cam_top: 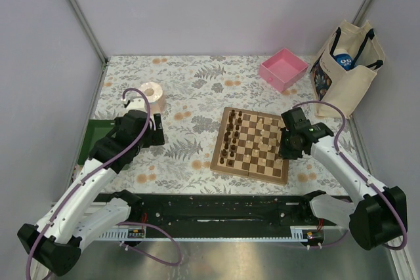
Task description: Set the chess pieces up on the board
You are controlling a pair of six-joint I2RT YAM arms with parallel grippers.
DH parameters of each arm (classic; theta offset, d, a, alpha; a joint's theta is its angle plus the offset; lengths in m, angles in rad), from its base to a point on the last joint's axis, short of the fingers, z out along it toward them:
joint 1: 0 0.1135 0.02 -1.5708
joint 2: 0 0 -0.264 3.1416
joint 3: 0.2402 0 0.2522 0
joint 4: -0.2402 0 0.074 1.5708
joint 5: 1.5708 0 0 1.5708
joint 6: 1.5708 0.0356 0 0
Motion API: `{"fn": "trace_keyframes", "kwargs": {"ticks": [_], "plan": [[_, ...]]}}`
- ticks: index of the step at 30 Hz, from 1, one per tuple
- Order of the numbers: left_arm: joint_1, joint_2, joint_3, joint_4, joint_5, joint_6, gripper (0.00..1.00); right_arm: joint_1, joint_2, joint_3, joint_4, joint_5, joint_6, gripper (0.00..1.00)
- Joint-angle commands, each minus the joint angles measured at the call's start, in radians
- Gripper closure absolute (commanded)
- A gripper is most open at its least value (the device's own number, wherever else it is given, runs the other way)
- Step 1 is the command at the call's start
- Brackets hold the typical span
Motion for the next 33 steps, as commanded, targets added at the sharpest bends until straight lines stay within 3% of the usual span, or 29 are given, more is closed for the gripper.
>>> {"fn": "trace_keyframes", "kwargs": {"ticks": [1,33], "plan": [[0.005,-0.001,0.007,0.037,-0.003,0.018,0.01,0.022,0.013,-0.01,0.031,0.05,0.027,0.87],[0.006,0.001,0.004,0.037,0.003,0.018,0.01,0.023,0.092,0.036,0.105,0.126,0.015,0.85]]}}
